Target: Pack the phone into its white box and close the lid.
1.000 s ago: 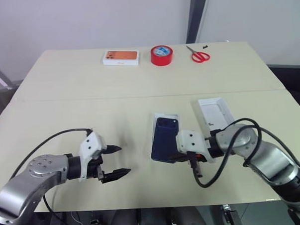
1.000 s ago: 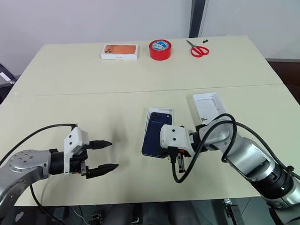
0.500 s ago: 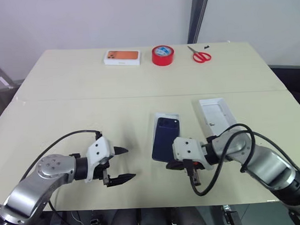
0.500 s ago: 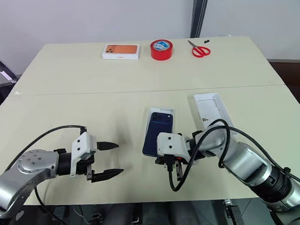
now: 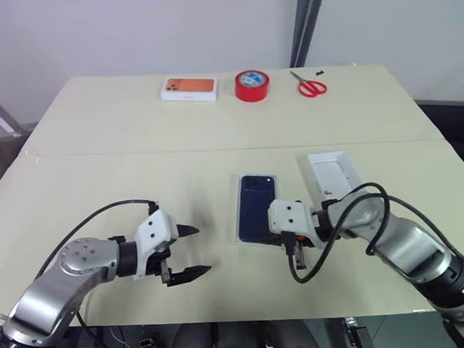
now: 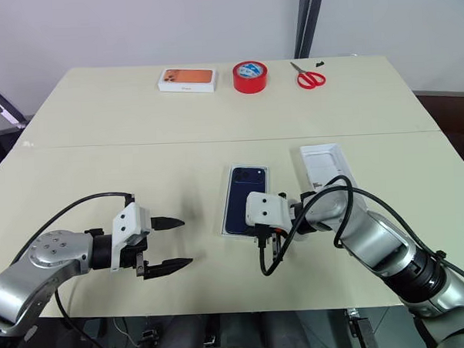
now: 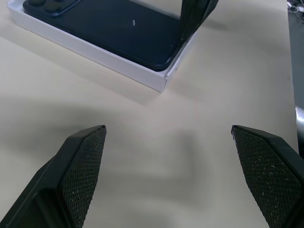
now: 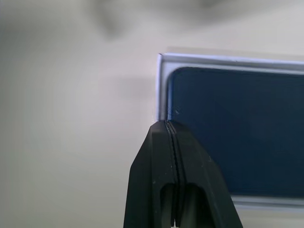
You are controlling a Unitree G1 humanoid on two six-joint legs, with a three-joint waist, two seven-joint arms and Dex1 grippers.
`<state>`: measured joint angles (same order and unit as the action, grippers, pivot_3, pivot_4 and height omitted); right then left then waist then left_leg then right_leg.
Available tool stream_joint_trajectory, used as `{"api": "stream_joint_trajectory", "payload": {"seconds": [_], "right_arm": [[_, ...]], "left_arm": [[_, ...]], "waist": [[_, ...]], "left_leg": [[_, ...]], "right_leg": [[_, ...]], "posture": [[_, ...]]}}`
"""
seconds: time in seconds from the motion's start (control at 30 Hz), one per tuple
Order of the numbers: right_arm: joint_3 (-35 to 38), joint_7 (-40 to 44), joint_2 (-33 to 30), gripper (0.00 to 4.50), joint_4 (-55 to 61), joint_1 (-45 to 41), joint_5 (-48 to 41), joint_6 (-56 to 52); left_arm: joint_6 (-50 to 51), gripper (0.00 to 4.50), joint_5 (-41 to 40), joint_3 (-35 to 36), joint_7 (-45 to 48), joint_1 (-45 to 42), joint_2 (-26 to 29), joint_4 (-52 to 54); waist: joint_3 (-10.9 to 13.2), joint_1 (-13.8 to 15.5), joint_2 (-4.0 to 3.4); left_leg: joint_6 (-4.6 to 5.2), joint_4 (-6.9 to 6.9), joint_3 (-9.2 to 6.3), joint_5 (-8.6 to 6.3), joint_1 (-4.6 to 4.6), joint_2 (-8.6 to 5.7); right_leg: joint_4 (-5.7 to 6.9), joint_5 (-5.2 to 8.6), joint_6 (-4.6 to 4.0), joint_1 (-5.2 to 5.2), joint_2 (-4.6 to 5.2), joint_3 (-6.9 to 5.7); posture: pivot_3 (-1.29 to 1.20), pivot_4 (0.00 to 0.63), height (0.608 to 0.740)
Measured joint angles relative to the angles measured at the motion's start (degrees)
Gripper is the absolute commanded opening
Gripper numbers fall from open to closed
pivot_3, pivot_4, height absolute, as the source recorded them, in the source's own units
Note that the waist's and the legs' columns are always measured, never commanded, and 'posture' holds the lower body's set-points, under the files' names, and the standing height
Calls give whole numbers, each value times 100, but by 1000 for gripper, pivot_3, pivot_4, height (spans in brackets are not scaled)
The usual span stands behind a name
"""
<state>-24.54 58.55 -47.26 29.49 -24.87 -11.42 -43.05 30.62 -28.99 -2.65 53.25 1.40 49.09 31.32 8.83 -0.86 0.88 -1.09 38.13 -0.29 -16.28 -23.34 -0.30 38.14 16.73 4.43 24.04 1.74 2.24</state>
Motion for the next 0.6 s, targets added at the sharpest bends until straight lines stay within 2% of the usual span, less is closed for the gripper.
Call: {"api": "stream_joint_trajectory", "payload": {"seconds": [0.17, 0.33, 0.43, 0.5, 0.6], "right_arm": [[64, 10, 4, 0, -7, 6, -31, 23], [756, -46, 215, 0, -47, -88, -471, -20], [1179, -164, 96, 0, -362, -262, -501, -18], [1262, -179, -151, 0, -597, -263, -385, 51], [1234, -188, -579, 0, -916, -211, -9, 281]], "left_arm": [[4, 4428, 18, 5, -20, 0, -38, -24], [544, 4428, -84, 103, -534, -426, -423, -219], [1224, 3639, -198, 226, -1151, -999, -836, -576], [1520, 2682, -184, 217, -1449, -1317, -1045, -784], [1639, 1142, 108, -97, -1592, -1705, -1043, -938]], "waist": [[0, 1, 0], [0, 10, 1], [-1, 28, 4], [1, 35, 10], [1, 22, 9]], "left_leg": [[0, 0, 0, 0, 0, 0], [1, 8, -2, 0, 0, 0], [7, 13, -2, -4, 0, -2], [11, 14, -2, -6, -3, -3], [11, 14, 0, -6, -4, -3]], "right_leg": [[0, 0, 0, 0, -1, 0], [6, -1, 2, -3, -5, -2], [5, -1, 4, -8, -5, -4], [3, -1, 4, -6, -6, -5], [5, -1, 4, -3, -6, -2]], "posture": [[0, 150, 733], [0, 150, 733], [0, 150, 733], [0, 150, 733], [0, 150, 733]]}}
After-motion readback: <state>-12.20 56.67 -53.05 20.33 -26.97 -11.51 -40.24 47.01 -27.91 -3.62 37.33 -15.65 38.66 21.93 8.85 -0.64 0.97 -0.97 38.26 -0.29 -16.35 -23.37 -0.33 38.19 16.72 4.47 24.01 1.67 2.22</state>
